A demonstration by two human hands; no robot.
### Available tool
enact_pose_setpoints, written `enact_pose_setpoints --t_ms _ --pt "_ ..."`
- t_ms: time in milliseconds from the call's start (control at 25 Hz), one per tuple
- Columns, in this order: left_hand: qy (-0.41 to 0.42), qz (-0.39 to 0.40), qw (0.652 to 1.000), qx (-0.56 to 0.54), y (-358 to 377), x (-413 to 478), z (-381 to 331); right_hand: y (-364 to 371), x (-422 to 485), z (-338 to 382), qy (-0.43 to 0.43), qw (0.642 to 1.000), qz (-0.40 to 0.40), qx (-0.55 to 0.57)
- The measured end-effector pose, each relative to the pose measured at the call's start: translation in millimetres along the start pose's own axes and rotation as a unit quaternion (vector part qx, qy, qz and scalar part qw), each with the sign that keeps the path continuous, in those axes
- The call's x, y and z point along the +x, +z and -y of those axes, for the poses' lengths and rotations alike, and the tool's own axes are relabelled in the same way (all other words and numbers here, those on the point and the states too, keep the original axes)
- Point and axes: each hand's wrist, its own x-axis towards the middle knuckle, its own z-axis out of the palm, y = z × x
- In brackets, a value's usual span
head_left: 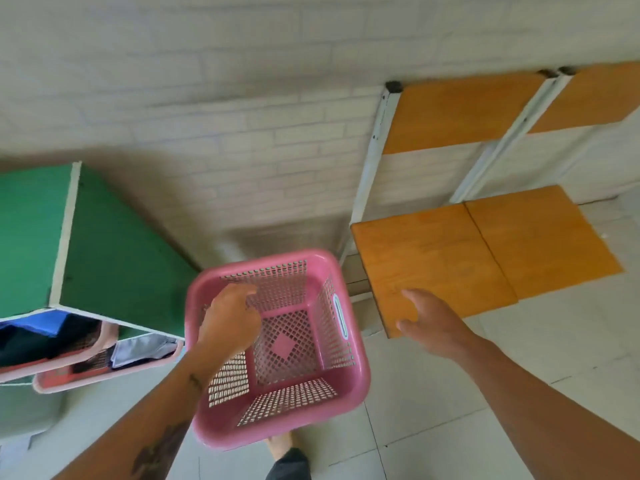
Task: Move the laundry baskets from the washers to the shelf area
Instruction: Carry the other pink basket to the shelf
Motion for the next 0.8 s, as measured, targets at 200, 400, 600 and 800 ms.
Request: enact_pose_setpoints --t_ms 200,400,600,800 --pt "0.131 0.012 0.991 -0.002 2 -67 -148 -78 -107 -80 0.002 0.995 -0.088 0.046" --pt "0.220 0.090 0.971 0.010 65 -148 -290 -134 -228 -200 0.023 0.983 -0.156 0.091" --pt "0.366 0.136 0.917 0.083 142 -226 -442 -175 -336 -339 0.115 0.957 -0.235 0.122" --pt "0.469 0.194 0.857 0.085 220 -282 -577 -210 -423 -451 0.197 0.920 -0.305 0.148"
